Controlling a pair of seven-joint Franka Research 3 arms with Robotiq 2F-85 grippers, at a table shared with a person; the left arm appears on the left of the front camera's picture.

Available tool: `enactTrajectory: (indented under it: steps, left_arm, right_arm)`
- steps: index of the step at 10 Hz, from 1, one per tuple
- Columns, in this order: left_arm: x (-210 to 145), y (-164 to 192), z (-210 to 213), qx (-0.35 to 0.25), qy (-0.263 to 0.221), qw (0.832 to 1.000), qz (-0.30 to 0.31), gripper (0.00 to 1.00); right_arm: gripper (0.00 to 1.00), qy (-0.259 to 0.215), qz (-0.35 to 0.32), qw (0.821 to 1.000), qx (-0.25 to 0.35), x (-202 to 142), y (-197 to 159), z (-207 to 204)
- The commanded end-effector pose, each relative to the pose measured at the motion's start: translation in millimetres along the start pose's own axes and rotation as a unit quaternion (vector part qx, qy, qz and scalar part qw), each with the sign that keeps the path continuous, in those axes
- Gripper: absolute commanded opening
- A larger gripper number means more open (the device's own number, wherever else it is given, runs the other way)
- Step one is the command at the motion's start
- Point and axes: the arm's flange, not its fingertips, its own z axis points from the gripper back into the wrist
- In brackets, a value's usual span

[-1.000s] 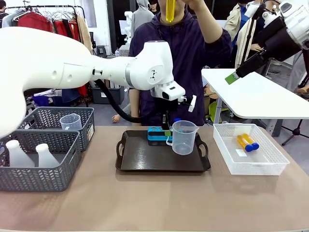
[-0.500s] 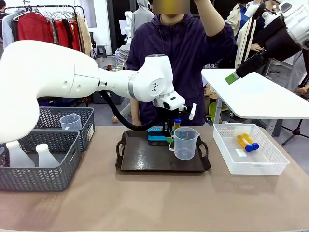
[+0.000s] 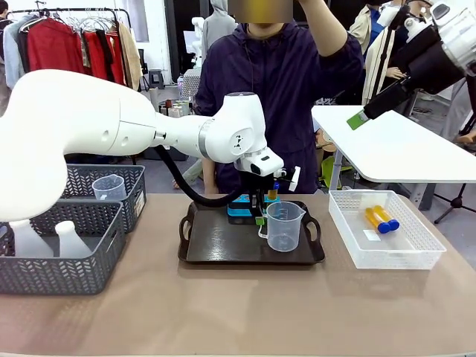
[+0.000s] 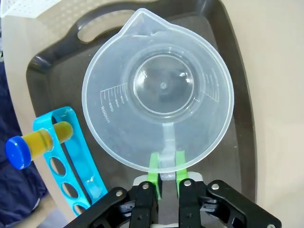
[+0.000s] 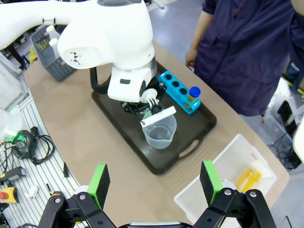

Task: Prepare the laboratory tools.
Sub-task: Pick up one Large Measuring Cup and place it on the Handle tray, then pick up one Small flask and place it on the Handle tray.

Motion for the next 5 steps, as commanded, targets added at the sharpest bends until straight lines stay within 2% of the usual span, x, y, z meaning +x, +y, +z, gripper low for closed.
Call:
enactTrajectory:
  steps: [1,4,5]
  left_arm:
    - [0.1,6.5,3.0,0.004,0.005,1.0,-0.008,0.43]
    - [0.3,4.2,10.5,0.01,0.001,1.0,0.0,1.0]
    - [0.1,-2.9,23.3,0.014,0.001,1.0,0.009,1.0]
  right_arm:
    - [1.0,-0.008,0.0,1.0,0.009,0.5,-0.6,1.0]
    - [1.0,-0.008,0.0,1.0,0.009,0.5,-0.6,1.0]
    - [1.0,-0.008,0.0,1.0,0.009,0.5,-0.6,1.0]
